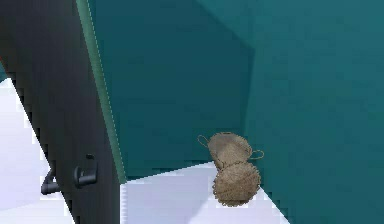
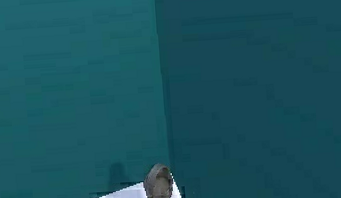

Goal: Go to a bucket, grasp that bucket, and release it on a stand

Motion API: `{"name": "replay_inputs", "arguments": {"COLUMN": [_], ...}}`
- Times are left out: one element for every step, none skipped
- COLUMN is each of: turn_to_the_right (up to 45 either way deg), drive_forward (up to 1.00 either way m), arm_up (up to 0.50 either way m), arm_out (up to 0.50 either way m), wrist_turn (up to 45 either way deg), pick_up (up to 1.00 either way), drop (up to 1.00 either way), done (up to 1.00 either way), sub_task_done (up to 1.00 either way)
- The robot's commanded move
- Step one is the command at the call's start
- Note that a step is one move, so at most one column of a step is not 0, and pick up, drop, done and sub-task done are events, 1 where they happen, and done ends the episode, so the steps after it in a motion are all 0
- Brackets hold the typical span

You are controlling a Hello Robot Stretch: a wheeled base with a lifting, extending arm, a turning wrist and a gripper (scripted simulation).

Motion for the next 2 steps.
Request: {"name": "replay_inputs", "arguments": {"turn_to_the_right": [0.0,0.0], "drive_forward": [0.00,0.00], "arm_up": [0.00,0.00], "arm_out": [0.48,0.00], "wrist_turn": [0.0,45.0], "pick_up": [0.00,0.00], "drop": [0.00,0.00], "done": [0.00,0.00], "sub_task_done": [0.00,0.00]}}
